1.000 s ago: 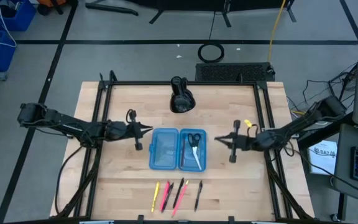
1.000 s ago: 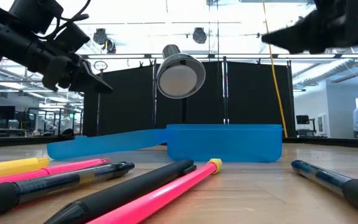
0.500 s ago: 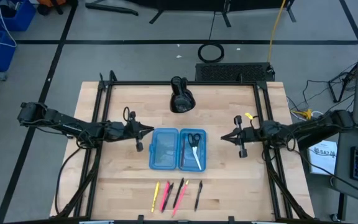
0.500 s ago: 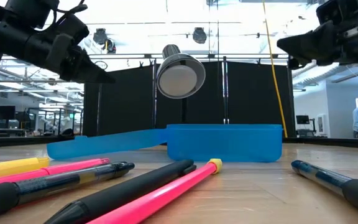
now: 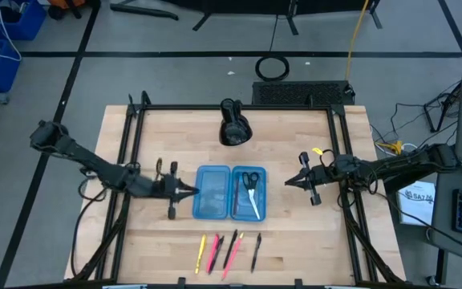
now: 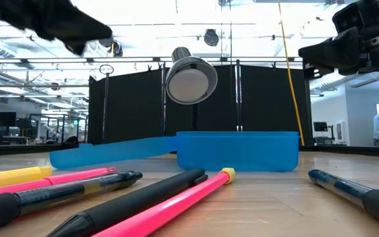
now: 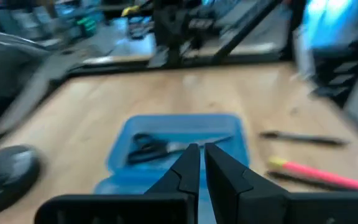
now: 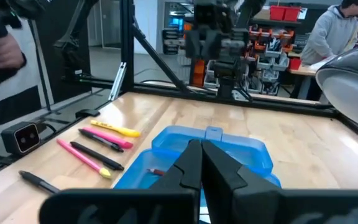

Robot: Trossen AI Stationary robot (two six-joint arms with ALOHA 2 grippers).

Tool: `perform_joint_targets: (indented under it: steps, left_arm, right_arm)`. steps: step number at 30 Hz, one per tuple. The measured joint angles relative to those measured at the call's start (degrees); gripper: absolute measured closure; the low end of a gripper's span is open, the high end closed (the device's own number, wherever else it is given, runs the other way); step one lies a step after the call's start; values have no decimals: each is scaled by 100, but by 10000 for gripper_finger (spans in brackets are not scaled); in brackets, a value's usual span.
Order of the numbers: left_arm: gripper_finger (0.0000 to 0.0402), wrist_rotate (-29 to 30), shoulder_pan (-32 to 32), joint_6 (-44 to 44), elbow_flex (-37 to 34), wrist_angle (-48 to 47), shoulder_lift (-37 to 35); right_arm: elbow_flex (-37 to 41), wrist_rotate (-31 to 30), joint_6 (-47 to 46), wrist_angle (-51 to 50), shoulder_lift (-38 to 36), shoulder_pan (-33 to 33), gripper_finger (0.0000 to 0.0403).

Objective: Pick & place school supplies into a supply box
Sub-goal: Put the yellow pen into the blue supply box

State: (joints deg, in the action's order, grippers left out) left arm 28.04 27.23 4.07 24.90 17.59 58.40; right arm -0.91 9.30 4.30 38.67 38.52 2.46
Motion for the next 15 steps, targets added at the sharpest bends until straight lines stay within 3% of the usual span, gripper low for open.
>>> perform_joint_targets:
  steps: [4,7,12,15]
  left_arm:
    - [371,1681,954,418,1319,-1720,472]
    - [371,2359,1486,1222,2409,-3074,959]
    - [371,2606,1998,2879,4115,-5238,1905]
    - [371,2599,2120,3356,5009,-6127,2480]
  right_arm:
    - [2,1,109,4,-1,0,403]
    - [2,167,78,5,0,-2,403]
    - [4,301,91,49,-2,-12,403]
    - [4,302,90,51,-2,-13,403]
